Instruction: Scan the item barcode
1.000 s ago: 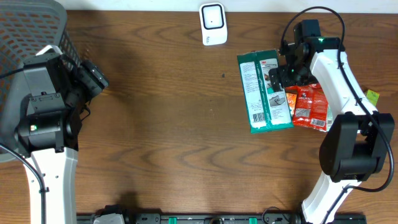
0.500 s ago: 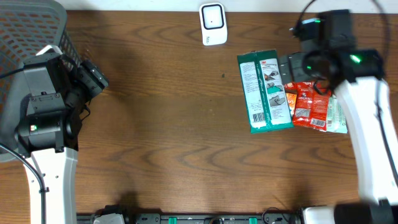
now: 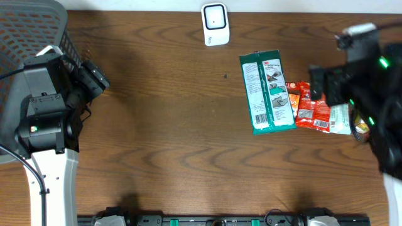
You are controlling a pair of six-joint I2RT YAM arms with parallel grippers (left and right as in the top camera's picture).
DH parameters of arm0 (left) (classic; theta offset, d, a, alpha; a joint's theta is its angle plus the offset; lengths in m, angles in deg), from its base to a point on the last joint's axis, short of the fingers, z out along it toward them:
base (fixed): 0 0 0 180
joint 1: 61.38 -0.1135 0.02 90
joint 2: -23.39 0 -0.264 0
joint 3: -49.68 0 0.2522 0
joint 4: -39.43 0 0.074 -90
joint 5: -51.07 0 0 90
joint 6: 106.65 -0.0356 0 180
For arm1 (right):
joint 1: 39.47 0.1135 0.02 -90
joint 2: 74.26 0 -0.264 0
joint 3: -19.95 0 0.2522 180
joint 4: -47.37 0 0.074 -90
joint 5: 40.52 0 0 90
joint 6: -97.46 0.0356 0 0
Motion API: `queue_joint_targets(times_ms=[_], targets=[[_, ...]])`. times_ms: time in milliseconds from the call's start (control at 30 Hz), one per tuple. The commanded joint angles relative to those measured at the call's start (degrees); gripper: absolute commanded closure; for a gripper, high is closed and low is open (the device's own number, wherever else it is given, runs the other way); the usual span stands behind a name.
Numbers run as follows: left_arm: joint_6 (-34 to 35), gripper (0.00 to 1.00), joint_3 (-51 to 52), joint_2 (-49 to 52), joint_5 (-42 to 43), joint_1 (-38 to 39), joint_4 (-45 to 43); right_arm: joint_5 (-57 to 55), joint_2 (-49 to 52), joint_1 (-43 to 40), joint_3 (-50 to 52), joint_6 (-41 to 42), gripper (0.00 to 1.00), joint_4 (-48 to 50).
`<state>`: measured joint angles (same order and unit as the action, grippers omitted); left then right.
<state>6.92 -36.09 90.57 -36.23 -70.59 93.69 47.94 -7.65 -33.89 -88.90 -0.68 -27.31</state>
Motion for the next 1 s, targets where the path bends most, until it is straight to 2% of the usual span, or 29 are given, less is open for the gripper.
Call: queue_joint_targets(times_ms=[0,200,467,767,967], targets=[[-0.6,0.16,-0.4,0.2,0.0,-0.2,0.0,-0.5,-6.3,0.5,1.5,0.4,0.01,-0.2],[-0.6,0.16,-0.4,0.2,0.0,-0.2,0.0,-0.5,-16.5,1.0,9.2,0.4,0.01,-0.2],[-0.6,0.16,-0.4,0.2,0.0,-0.2,0.0,-3.5,-30.9,0.9,27.7,0.3,0.01,3.3],[-0.6,0.16,-0.4,0.2,0.0,-0.2,0.0,1.6,-47.9,-0.2,52.0,0.2,0.01,32.1],[-0.6,0.16,-0.4,0.2,0.0,-0.2,0.0,10.0,-58.5,-2.1,68.4,0.2,0.01,57.2]])
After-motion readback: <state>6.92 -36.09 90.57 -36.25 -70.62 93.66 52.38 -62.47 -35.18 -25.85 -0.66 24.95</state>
